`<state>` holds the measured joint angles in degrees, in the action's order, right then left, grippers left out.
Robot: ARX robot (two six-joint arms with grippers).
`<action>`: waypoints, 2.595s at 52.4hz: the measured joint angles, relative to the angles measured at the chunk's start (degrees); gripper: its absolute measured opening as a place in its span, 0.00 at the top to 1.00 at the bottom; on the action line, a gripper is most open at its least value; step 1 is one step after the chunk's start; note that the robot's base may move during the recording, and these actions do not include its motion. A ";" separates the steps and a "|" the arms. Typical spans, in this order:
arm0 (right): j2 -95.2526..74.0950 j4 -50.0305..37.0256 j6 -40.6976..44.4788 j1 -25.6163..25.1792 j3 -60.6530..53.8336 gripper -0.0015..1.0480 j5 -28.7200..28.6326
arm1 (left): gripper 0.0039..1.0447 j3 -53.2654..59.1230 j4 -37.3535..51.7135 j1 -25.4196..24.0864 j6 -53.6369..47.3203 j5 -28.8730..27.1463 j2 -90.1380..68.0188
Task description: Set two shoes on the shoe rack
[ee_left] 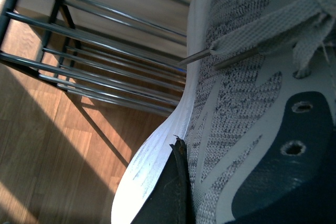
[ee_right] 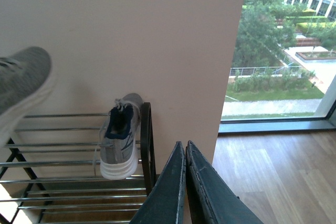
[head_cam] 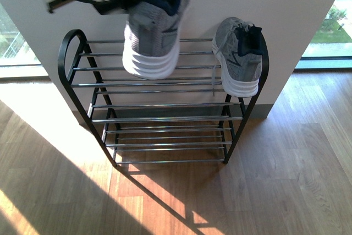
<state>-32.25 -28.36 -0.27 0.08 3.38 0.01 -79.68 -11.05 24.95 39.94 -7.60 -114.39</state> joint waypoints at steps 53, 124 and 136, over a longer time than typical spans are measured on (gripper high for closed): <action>22.01 18.05 0.04 0.00 -2.29 0.98 0.00 | 0.84 -79.47 -42.29 2.23 7.13 2.05 -56.61; 31.91 28.28 0.07 0.00 -2.27 0.98 0.02 | 0.09 34.14 1.27 -5.25 -4.52 -28.50 49.53; 31.93 28.28 0.07 0.00 -2.27 0.98 0.04 | 0.38 52.83 38.91 -10.36 -28.70 -6.78 55.34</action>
<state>-0.32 -0.08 -0.21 0.08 1.10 0.05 -26.85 27.86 14.59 11.25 -14.37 -59.05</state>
